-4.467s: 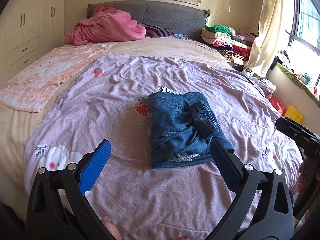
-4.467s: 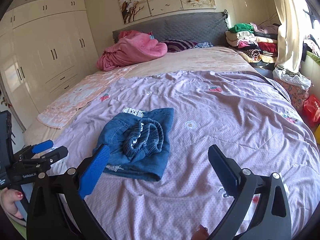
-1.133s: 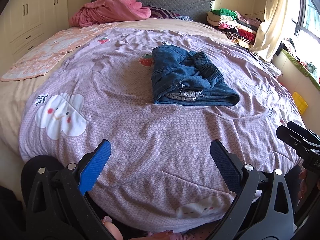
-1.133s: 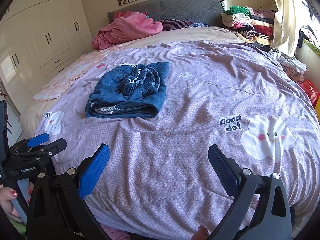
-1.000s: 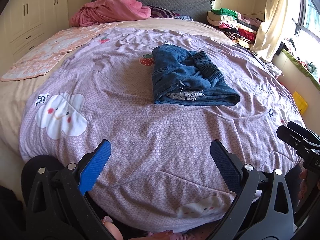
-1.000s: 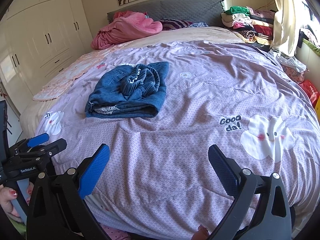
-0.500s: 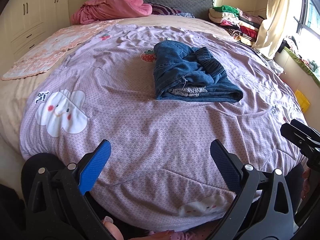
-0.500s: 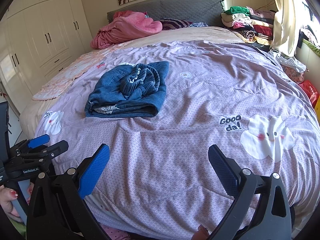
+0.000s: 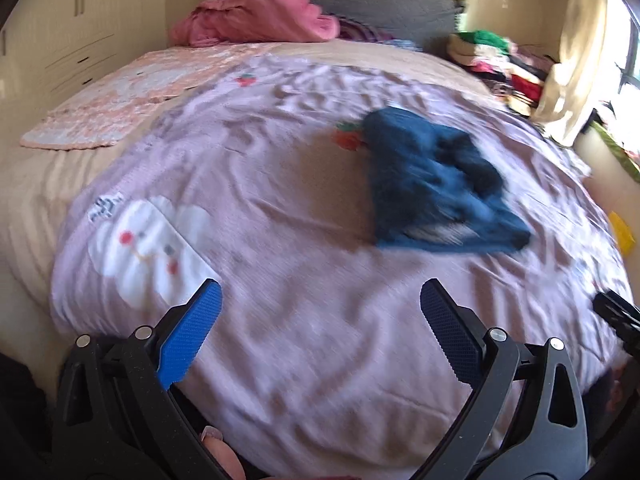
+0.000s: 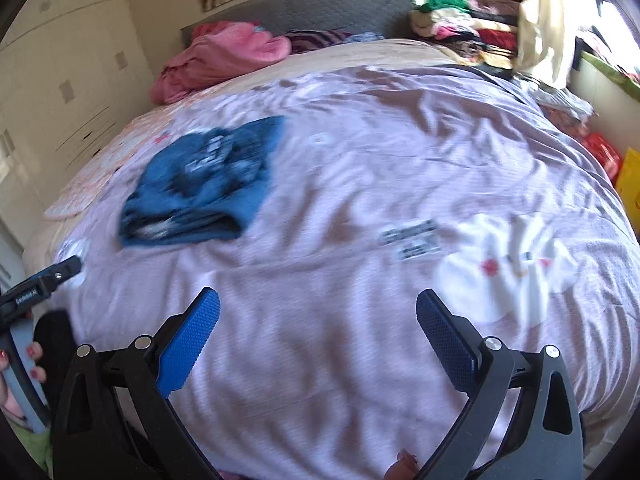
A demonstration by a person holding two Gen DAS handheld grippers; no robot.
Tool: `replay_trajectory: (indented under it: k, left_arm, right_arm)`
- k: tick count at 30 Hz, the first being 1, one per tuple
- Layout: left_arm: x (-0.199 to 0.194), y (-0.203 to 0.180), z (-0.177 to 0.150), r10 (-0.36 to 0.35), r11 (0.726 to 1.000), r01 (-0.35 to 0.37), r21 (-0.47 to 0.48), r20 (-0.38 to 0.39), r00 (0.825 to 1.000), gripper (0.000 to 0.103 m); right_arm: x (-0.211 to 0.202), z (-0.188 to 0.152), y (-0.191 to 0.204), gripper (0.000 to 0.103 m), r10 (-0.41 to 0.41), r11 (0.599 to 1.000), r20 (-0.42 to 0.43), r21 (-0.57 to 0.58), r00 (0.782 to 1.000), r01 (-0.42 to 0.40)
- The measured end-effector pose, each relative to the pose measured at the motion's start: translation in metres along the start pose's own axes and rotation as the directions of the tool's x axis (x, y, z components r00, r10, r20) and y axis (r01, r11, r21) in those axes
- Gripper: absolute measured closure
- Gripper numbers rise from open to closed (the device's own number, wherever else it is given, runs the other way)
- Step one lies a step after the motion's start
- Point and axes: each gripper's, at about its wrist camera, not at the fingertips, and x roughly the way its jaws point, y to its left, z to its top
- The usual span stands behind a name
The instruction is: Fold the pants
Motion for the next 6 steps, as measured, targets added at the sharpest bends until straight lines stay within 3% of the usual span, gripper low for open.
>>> replay_trajectory:
  k: [3,6]
  left_arm:
    - [0.043,0.048,0.045,0.083,0.992,-0.088,-0.094,-0.056,0.995,0.010]
    - [0.090,0.100,0.090,0.224,0.960,-0.238,-0.148,-0.104,0.969,0.010]
  right_arm:
    - [0.013,0.036,-0.063,0.005,-0.146,0.989,0.019,0.038,0.989,0.145]
    - [0.040,0.076,-0.142,0.005,-0.284,0.953,-0.022,0.103,0.959,0.285]
